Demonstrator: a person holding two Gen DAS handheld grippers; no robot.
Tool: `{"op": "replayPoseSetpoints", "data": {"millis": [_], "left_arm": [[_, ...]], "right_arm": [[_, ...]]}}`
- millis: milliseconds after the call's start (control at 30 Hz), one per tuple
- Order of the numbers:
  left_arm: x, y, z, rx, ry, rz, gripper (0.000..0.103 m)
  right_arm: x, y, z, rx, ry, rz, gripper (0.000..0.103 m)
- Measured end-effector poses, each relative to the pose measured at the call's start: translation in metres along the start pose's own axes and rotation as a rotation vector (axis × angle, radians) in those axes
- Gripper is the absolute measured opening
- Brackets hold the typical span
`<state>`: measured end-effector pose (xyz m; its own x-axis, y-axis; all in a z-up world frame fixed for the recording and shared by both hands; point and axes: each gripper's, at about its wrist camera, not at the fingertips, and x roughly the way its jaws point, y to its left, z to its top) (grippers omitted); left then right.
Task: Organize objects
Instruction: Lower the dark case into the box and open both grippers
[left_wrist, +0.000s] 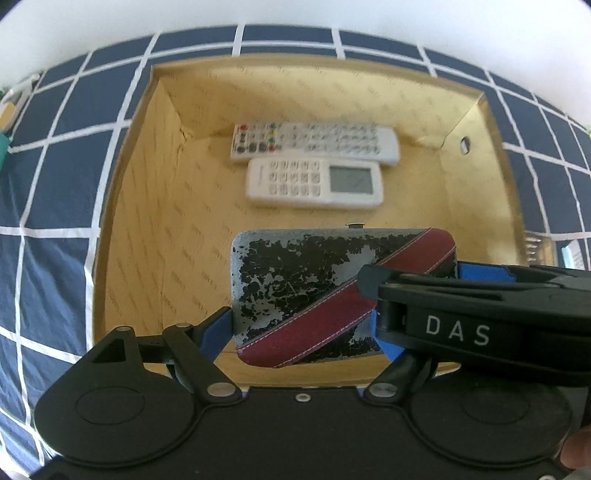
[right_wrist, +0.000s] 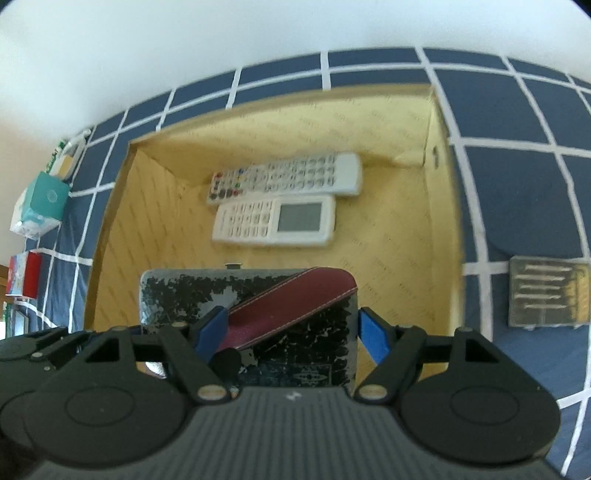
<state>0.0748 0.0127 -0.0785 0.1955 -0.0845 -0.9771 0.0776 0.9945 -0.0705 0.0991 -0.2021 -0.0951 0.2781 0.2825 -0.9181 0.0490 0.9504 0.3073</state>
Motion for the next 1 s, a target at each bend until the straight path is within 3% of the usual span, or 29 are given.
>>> {"op": "replayPoseSetpoints", "data": {"millis": [367,1000], "left_arm": [[0.036,0.010,0.002,0.007,0.063,-0.022,0.079],[0.061,0.020,-0.005,-0.033,0.110,-0.046,0.078]], "right_arm": [[0.040,-0.003,-0.004,0.028,0.064,-0.025,0.076],[0.063,0.004,-0.003,0.034,0.130,-0.046,0.075]]}}
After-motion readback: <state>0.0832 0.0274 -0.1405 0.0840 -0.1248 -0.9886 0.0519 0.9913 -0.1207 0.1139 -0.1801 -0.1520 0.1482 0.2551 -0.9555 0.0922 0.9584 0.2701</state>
